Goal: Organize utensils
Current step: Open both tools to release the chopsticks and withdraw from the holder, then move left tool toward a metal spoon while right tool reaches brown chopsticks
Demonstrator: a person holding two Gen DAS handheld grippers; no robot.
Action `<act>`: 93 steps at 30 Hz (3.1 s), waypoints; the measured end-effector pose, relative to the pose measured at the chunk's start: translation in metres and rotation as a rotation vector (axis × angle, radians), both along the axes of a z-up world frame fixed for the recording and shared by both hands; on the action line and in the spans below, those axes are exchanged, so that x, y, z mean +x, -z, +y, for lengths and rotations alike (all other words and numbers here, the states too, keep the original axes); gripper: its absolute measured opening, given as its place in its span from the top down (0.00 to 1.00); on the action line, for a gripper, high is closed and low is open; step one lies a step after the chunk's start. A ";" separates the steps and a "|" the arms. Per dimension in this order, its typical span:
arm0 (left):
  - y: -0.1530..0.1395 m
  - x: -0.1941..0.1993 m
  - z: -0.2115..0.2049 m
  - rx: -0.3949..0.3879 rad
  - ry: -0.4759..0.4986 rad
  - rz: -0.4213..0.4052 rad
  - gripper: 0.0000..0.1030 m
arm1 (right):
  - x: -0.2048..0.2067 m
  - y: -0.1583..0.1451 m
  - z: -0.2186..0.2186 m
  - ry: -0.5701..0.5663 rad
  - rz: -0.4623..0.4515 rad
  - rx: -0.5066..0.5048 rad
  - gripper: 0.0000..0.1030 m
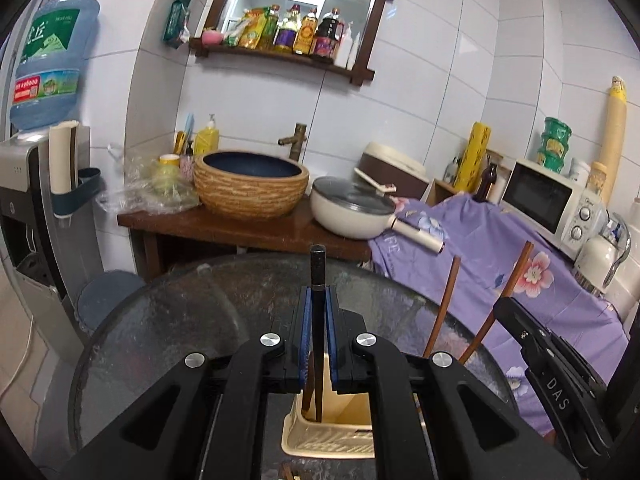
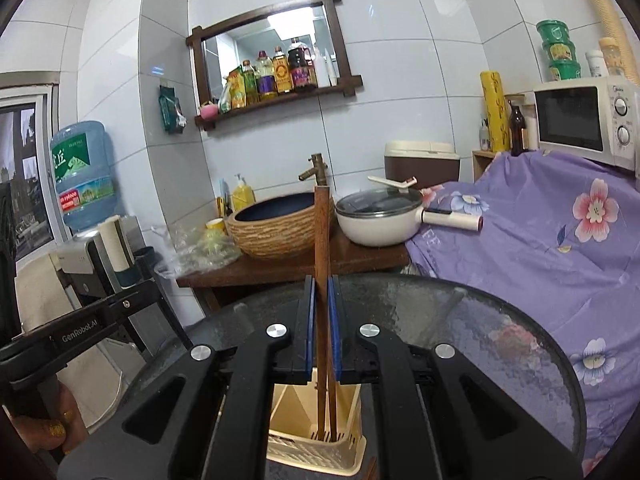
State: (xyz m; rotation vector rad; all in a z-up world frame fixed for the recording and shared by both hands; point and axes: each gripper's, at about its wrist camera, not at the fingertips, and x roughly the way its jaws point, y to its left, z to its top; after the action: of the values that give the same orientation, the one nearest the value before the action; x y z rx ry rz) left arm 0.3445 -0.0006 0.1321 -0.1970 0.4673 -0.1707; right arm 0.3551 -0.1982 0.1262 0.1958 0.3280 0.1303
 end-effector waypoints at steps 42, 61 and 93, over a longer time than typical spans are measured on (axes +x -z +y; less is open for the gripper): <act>0.123 -0.093 0.021 0.071 0.071 0.166 0.06 | -0.097 0.132 -0.031 0.013 0.343 -0.052 0.16; 0.177 -0.095 0.012 0.066 0.125 0.375 0.41 | -0.078 0.185 -0.005 -0.076 0.563 -0.061 0.57; 0.186 -0.115 -0.028 0.107 0.253 0.380 0.55 | 0.004 0.193 0.003 -0.024 0.689 -0.029 0.80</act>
State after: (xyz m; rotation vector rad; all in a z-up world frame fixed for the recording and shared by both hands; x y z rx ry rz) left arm 0.2296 -0.0287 -0.0539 -0.0631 0.8778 -0.3578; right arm 0.3594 -0.1954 -0.0664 0.2041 1.0172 0.0779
